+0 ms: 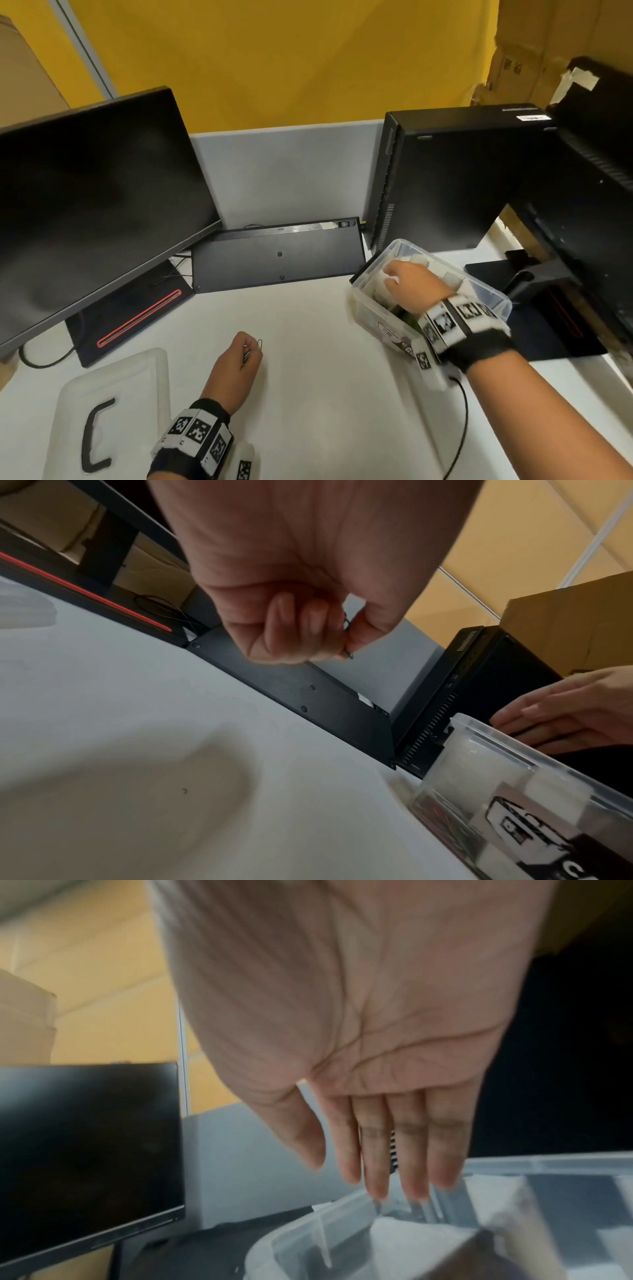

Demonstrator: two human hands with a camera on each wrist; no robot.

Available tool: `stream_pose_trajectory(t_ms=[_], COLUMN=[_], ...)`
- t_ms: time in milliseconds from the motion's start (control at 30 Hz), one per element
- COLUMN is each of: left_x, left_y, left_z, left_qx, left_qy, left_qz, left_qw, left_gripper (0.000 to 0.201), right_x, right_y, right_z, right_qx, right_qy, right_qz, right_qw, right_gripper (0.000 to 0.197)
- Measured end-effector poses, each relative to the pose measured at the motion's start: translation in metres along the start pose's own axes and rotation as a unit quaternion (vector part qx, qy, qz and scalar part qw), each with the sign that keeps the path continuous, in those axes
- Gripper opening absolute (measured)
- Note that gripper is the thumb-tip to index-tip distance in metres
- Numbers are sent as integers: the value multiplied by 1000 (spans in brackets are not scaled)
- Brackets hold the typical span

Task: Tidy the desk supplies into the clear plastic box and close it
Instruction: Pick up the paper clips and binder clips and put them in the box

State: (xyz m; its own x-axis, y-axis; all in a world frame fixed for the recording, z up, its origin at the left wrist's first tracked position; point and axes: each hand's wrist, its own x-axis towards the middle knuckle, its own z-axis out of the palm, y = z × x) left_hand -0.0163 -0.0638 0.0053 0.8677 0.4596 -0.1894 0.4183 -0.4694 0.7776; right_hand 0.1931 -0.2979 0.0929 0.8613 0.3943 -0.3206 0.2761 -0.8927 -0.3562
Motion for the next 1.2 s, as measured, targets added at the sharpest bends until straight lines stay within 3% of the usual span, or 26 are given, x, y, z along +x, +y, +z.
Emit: stream_pose_trajectory(t_ms=[133,300,500,600,733,867,967,1033,1133,1200], left_x=[3,19,68,83,86,83,82,80,69,53], left_y=[30,103,176,185,191,211,218,208,180,154], left_z=[15,53,116,136,144,142,140,137,121,101], left_qx=[27,136,266,349,440,459,447,425,295,206], left_qy=[-1,-14,-44,-114,-201,-276,-280,-251,-115,-19], left_qz=[47,156,232,224,141,83,59,56,145,210], left_qw=[999,978,935,903,864,840,848,868,938,956], left_gripper=[15,8,13,19,30,36,38,35,32,32], right_x=[-32,-35,-32,-29,-27,-26,-27,-27,-28,-30], right_y=[59,121,134,138,138,136,135,135,133,132], right_z=[9,41,60,59,54,52,51,51,48,46], right_qx=[18,27,137,136,132,119,108,104,87,66], right_qy=[115,189,218,216,208,200,196,189,178,163], right_qz=[21,184,150,119,94,109,112,114,119,127], right_qw=[993,964,955,959,965,966,968,970,973,976], right_gripper=[39,64,66,64,64,66,67,68,71,74])
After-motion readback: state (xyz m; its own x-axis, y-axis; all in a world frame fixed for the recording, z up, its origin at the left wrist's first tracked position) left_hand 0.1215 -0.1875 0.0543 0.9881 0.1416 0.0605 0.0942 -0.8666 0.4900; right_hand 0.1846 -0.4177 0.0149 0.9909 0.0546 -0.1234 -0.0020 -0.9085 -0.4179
